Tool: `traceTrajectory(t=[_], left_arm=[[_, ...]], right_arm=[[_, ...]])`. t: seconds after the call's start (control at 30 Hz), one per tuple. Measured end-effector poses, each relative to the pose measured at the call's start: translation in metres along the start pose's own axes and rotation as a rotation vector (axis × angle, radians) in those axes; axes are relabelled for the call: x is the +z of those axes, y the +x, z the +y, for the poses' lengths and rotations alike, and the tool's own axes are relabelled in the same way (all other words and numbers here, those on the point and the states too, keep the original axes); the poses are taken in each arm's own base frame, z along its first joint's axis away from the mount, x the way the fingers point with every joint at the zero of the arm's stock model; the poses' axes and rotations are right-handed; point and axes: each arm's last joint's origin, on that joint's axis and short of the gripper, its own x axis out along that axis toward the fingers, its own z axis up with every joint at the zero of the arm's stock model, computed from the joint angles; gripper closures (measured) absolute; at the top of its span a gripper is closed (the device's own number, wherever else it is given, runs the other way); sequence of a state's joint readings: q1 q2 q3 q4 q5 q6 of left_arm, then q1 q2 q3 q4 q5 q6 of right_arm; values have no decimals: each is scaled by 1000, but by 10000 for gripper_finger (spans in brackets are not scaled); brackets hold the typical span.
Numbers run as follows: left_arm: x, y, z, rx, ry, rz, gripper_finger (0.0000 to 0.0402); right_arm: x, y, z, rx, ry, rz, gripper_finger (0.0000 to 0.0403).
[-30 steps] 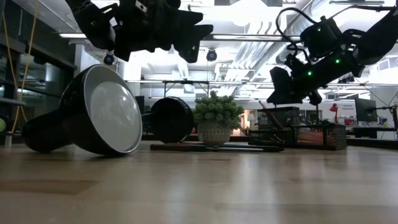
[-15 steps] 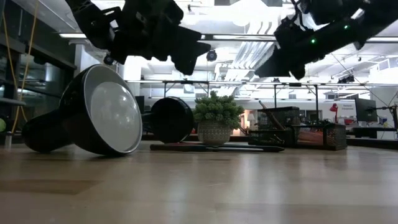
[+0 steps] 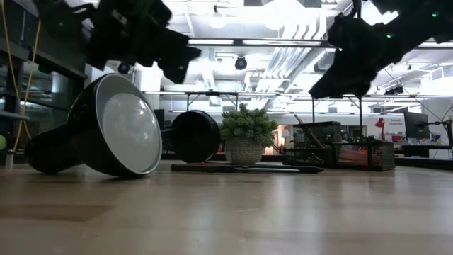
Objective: Pick and place office supplies into organizer
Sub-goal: Put the bottom pen into the top left section of the desk organizer
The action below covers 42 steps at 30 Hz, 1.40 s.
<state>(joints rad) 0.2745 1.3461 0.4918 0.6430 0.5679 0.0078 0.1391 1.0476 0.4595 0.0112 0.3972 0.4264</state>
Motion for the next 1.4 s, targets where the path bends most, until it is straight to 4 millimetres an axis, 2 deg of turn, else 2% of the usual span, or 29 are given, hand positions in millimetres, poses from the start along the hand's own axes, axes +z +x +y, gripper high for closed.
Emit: traceTrajectory(t=[0.23, 0.4, 0.6, 0.73, 0.87, 1.2, 1.4], left_arm=[[-8, -20, -13, 15, 7, -18, 255], [-19, -27, -15, 85, -15, 3, 255], [-26, -28, -16, 90, -28, 22, 255], [-25, -28, -16, 90, -28, 20, 255], [-25, -28, -16, 90, -28, 21, 255], [-26, -28, -16, 90, -30, 24, 254], [-26, -28, -16, 90, -30, 24, 254]], right_arm=[[-22, 7, 19, -35, 33, 63, 320], [-38, 22, 32, -54, 31, 66, 320], [-42, 46, 43, -9, 6, -18, 320], [-44, 61, 43, 40, -6, -42, 320], [-49, 68, 38, 17, -14, -2, 320], [-65, 68, 29, -39, 5, 163, 320], [-68, 68, 28, -32, 13, 202, 320]])
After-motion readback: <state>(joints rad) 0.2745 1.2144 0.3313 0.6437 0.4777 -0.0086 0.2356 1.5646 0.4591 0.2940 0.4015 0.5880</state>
